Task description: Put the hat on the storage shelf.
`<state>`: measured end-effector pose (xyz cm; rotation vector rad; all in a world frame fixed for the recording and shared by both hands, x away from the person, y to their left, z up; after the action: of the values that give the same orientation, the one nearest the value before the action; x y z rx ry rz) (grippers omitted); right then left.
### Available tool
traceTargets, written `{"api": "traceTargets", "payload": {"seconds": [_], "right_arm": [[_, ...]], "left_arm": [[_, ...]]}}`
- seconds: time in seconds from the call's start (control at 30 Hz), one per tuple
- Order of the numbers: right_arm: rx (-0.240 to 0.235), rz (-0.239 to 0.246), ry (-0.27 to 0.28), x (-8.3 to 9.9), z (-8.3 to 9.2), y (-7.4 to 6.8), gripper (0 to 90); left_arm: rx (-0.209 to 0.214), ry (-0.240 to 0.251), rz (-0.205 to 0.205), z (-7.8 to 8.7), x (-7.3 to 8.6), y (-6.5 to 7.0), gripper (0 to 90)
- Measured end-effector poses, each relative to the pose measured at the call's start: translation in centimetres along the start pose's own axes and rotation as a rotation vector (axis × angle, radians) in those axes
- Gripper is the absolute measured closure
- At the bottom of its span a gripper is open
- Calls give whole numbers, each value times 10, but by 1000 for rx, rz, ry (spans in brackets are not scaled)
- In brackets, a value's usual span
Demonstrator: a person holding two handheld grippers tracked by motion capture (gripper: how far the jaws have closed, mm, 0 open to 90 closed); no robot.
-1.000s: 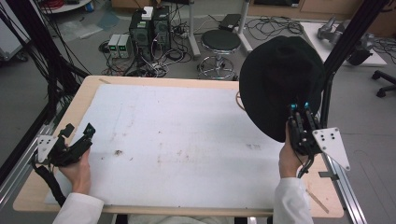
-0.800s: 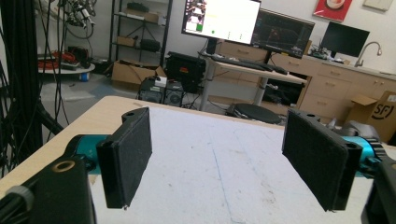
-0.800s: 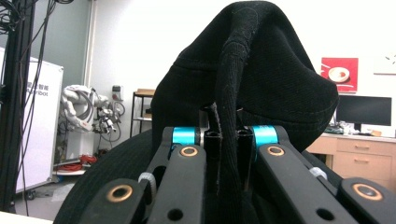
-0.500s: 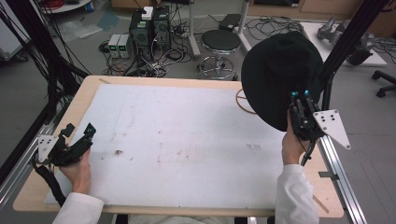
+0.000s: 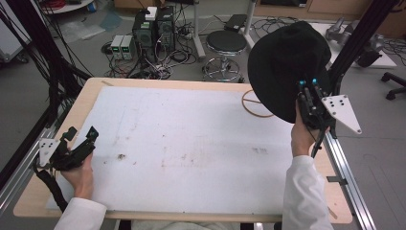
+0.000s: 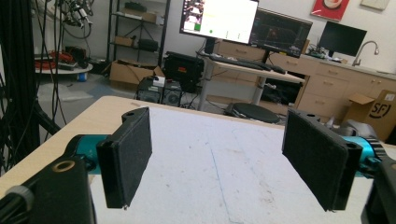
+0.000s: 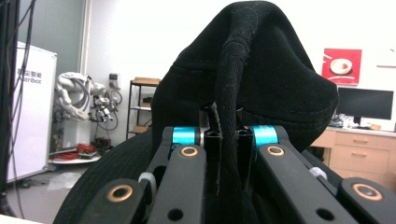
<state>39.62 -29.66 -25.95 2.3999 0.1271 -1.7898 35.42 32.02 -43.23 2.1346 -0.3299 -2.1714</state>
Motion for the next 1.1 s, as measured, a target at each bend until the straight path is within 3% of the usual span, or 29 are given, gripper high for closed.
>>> {"api": "traceTargets", "payload": {"seconds": [0.33,0.47,0.6,0.83,1.1], "right_arm": [[15,6,-16,-6,-16,10,874],[15,-8,-56,3,-22,12,875],[13,-20,-58,5,-28,13,874],[-22,31,-55,-4,-59,6,874],[-8,-25,-77,5,-76,13,874]], "left_arm": [[0,-2,-5,0,0,1,244],[0,-2,-5,0,0,1,244],[1,-3,-6,0,0,1,244],[0,-1,-4,1,0,1,244],[0,-2,-9,3,0,0,244]]}}
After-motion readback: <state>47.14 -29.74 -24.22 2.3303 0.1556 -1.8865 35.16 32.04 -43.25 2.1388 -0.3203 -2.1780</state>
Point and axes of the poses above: each handheld gripper's, and its own axes: z roughly backward along the jaws, x roughly out of its underside, y roughly to its right, the point moved 7 cm from there along -z, roughly forward along the jaws, and after that the axes turned 1 degree about -y, right-handed, at the moved point
